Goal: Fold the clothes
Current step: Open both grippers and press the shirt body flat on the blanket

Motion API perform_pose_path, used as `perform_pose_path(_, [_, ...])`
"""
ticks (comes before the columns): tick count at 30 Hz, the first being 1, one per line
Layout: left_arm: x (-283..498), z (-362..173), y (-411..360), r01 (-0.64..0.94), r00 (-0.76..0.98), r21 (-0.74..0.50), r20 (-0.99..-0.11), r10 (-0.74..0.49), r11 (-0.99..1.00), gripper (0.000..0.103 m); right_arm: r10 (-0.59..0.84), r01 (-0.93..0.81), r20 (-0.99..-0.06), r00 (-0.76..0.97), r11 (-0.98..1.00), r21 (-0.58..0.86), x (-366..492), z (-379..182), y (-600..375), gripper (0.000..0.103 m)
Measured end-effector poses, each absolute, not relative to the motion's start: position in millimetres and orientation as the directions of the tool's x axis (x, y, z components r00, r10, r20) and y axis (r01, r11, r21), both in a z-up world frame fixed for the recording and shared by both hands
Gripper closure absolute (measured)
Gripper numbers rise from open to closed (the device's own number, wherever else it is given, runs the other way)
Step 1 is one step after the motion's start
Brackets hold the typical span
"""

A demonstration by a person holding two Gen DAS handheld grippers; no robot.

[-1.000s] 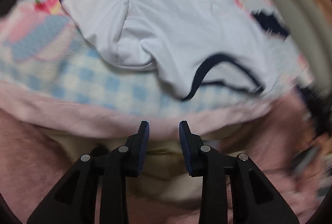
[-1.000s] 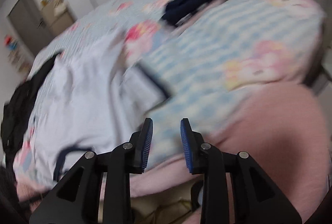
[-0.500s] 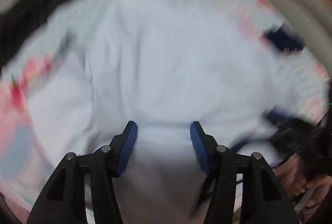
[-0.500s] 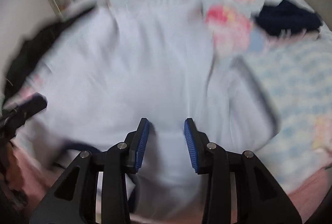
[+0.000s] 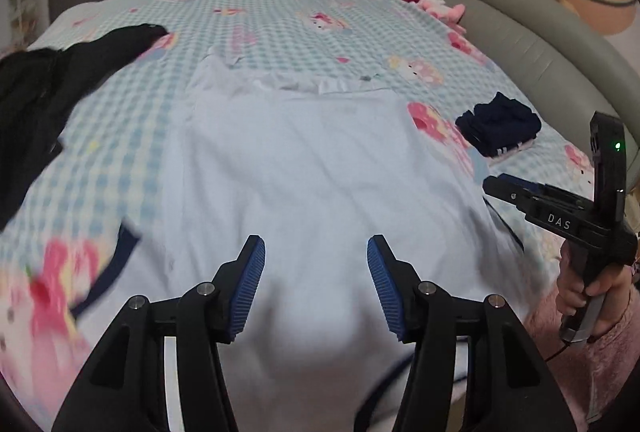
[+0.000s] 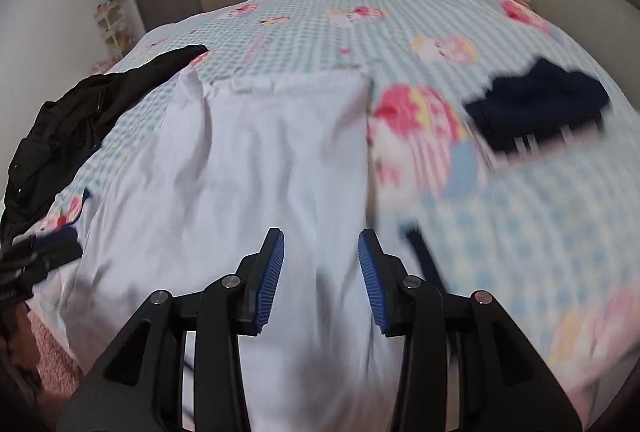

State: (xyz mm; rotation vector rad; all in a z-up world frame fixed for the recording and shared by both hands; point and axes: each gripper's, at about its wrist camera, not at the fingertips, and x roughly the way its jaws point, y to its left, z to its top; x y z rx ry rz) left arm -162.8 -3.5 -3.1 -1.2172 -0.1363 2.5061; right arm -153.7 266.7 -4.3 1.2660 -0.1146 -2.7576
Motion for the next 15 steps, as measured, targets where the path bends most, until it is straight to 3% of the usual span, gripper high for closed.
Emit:
perform_pose_path(3, [-212, -17, 13, -0.281, -0.534, -0.235, -0.767, 0.355, -0.930, 0.043, -0.167, 0.100, -0.756, -0.633, -0.986, 0.134, -202, -4, 267, 0.062])
perform_pose_path(9, [-319, -61, 47, -0.286, -0.499, -0.067, -0.841, 0.208, -0.956, 0.043, -0.179, 0.156, -0.812, -0.556, -0.982, 0.109, -317, -43, 255, 0.062])
perform_pose_path(15, [-316, -81, 36, -0.275, -0.370, -0.070, -0.913, 0.172, -0.959, 0.042, -0.124, 0.135, -0.916, -0.380, -0.988, 0.078, -349, -99, 256, 0.060])
